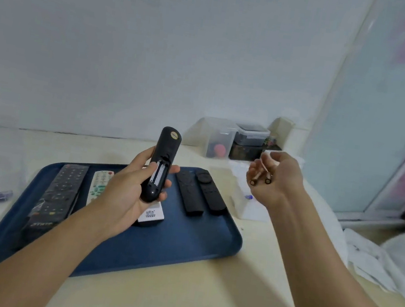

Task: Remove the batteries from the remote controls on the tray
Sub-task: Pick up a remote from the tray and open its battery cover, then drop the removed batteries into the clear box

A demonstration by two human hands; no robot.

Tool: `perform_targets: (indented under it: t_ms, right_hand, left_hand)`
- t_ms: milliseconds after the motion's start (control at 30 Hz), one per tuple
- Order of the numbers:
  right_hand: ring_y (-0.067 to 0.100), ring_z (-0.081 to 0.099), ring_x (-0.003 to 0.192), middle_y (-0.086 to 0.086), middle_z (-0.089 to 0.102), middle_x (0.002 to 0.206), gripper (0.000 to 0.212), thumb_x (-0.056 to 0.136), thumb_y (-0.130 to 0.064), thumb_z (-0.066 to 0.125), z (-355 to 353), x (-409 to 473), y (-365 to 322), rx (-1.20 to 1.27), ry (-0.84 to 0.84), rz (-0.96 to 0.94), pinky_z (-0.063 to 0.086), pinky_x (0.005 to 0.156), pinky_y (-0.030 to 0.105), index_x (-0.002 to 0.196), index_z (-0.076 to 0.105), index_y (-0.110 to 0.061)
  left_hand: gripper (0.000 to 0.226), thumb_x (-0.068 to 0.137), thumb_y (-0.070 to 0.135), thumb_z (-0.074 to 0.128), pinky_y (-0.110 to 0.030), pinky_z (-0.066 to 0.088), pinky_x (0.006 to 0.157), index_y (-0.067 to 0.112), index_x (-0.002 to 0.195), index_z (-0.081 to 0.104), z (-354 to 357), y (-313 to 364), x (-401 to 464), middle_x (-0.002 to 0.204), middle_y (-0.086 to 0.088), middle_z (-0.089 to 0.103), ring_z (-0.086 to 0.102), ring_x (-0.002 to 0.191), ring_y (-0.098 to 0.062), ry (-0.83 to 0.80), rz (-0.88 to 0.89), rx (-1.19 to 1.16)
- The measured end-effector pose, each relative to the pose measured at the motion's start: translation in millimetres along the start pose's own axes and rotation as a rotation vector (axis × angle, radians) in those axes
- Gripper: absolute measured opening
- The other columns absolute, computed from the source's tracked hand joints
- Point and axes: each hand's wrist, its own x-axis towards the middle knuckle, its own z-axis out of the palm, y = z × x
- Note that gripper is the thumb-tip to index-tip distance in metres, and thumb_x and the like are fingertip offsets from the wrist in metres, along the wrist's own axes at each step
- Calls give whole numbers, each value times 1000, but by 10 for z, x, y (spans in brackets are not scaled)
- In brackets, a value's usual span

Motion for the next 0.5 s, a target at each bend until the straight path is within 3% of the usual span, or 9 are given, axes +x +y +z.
perform_targets:
  t_ms: [67,133,200,233,300,433,500]
  right_hand:
    - [15,37,55,5,43,69,18,96,-20,46,-67,195,-135,-136,39,-85,32,50,22,85,52,-8]
    - [16,42,58,6,48,71,24,98,-26,47,-114,342,-184,-349,65,-130,36,55,23,88,55,-6]
    - [21,60,76,9,64,85,35,100,-35,48,-144,439,-174,-695,58,-176,49,77,29,88,64,-7]
    - [23,65,86,9,70,93,39,101,-39,47,-145,457,-163,-836,41,-216,50,90,33,87,67,-9]
    - [22,70,94,7,75,95,44,101,-42,46,-132,445,-152,-986,15,-318,47,101,37,85,71,-10]
    - [22,68,80,9,74,79,39,97,-31,53,-95,264,-72,-980,-7,-575,53,90,44,77,70,-2]
    - [19,64,72,14,72,78,33,97,-24,55,46,69,142,-969,-185,-587,57,80,40,83,71,1]
  left_hand:
    - [36,108,14,37,-26,48,56,27,134,60,4,18,-2,119,-19,72,55,77,-20,8,2,0]
    - [36,109,14,37,-26,47,57,28,133,60,8,28,-3,120,-19,71,55,76,-20,22,2,0]
    - [36,109,15,36,-26,47,58,28,133,60,4,28,2,121,-18,71,55,76,-20,31,0,13]
    - [36,109,15,36,-26,48,58,28,133,60,-3,27,4,121,-18,71,56,77,-20,32,-2,21]
    - [37,109,15,36,-26,48,59,28,134,59,-18,14,7,121,-17,72,56,77,-20,32,-10,28]
    - [36,109,15,37,-27,46,60,29,134,60,-10,30,26,116,-14,74,55,76,-19,54,-14,33]
    - [33,108,17,39,-25,45,57,28,132,61,-40,90,30,108,-11,74,54,71,-17,96,-1,28]
